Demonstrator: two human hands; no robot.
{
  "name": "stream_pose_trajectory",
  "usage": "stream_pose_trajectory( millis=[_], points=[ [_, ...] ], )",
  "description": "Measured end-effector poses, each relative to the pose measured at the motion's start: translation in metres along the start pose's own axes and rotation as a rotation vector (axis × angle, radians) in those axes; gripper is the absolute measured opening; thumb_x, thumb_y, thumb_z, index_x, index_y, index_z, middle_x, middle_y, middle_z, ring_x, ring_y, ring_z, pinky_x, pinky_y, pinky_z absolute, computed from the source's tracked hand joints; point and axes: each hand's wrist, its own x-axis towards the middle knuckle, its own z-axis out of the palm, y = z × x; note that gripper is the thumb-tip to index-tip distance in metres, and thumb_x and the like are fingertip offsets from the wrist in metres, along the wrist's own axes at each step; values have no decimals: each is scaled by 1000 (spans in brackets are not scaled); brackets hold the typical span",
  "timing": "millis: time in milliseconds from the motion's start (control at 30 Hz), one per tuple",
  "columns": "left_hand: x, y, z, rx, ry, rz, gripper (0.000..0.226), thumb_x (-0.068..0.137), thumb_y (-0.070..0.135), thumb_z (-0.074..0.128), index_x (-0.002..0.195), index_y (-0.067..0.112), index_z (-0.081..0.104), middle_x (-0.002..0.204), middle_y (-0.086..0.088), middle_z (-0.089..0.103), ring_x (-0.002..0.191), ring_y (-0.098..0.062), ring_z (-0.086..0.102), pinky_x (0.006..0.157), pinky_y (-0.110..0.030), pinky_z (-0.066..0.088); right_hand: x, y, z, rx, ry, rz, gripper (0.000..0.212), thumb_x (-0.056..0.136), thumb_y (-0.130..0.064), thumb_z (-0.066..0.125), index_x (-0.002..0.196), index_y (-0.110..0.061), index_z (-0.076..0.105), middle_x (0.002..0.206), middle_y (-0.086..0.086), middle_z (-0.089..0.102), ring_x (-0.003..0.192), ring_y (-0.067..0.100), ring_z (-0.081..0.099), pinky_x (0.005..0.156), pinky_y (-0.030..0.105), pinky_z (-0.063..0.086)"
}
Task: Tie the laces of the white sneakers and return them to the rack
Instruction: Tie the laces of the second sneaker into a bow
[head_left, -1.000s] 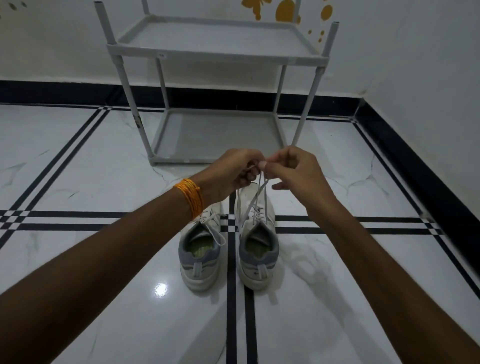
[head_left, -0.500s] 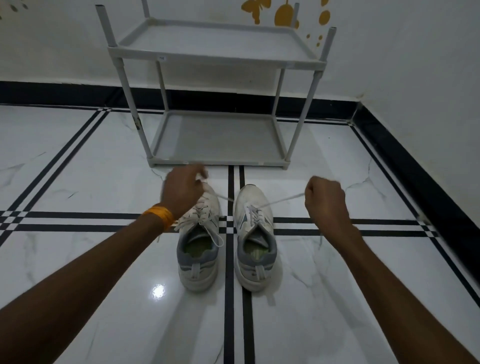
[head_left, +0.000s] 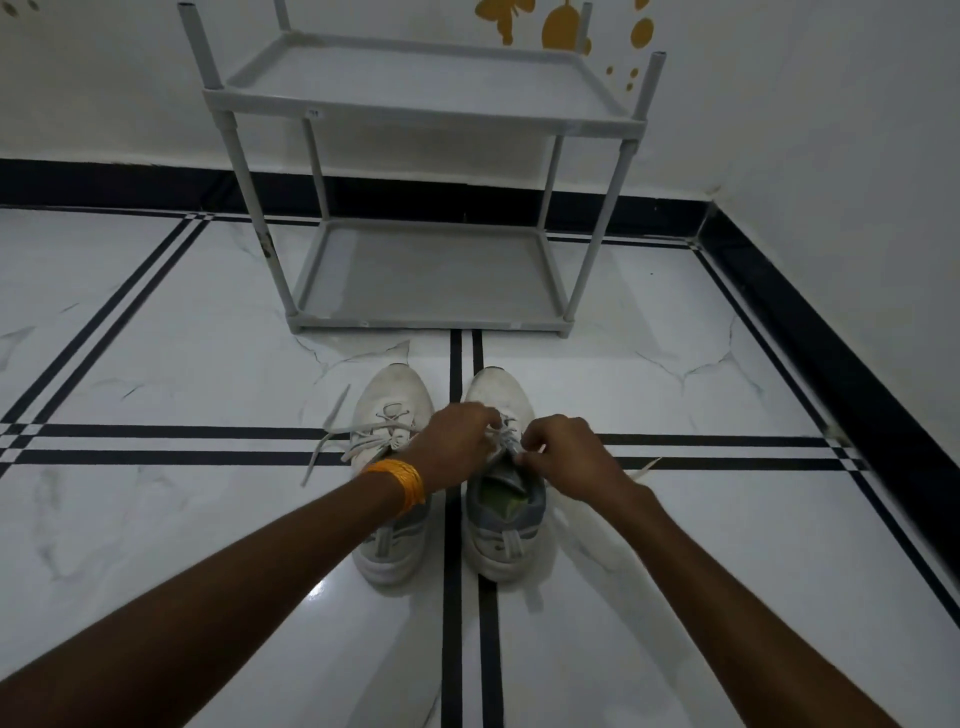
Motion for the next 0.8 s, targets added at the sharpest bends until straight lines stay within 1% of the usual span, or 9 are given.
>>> stream_pose_trajectory(
  millis=[67,133,233,300,367,400,500,733,800],
  points=[
    [1,0,4,-62,40,-10,20,90,15,58,104,8,70,105,-13,73,99,-31,66,87,-39,52,1,0,3,42,37,25,17,81,-23,76,84,-6,74,85,10,74,75,21,66,69,33,52],
    [1,-1,5,-141,99,-33,15,88,18,61,93,10,73,94,-9,75,89,-25,68,82,-38,54,3,4,1,81,79,40,20,79,-22,78,76,-3,73,77,12,73,69,21,65,64,32,51],
    [0,0,3,-250,113,-61,14,87,21,66,89,11,75,83,-7,75,72,-17,67,73,-31,55,1,6,2,96,110,-4,16,84,-20,72,74,-7,67,72,9,70,67,22,64,66,35,53],
    [-1,1,0,-258,144,-75,12,86,22,68,86,12,75,77,-7,74,66,-13,63,67,-24,51,1,9,2,116,150,-17,12,88,-15,67,77,-10,65,71,9,71,66,23,68,68,38,57],
    [-1,-1,-2,-190,140,-88,9,84,19,68,85,12,75,80,-7,73,72,-17,64,69,-25,49,1,14,0,118,163,-2,9,88,-7,63,83,-12,69,71,9,72,66,21,71,69,36,59],
    [-1,-2,-1,-135,116,-80,9,84,18,67,85,12,73,83,-8,74,77,-21,65,71,-27,49,1,18,0,89,154,6,14,87,-4,60,86,-12,72,74,11,74,69,22,71,70,34,59],
    [-5,-10,3,-5,40,-51,8,85,16,63,85,9,65,84,-11,71,79,-28,62,68,-35,47,-8,25,5,-70,128,17,20,85,-5,58,90,-9,77,87,15,76,84,30,69,71,30,48],
    [-9,-13,1,43,-13,-70,6,80,15,66,79,12,62,80,-8,69,73,-23,56,62,-30,40,-12,30,20,-109,153,60,13,85,-11,61,86,-10,74,84,12,75,82,28,68,65,26,41],
    [-12,-13,3,45,-8,-75,7,81,17,66,79,14,60,82,-8,69,75,-24,57,63,-29,39,-11,31,21,-96,150,71,13,86,-11,62,87,-10,75,85,12,75,84,28,69,67,26,43]
  ],
)
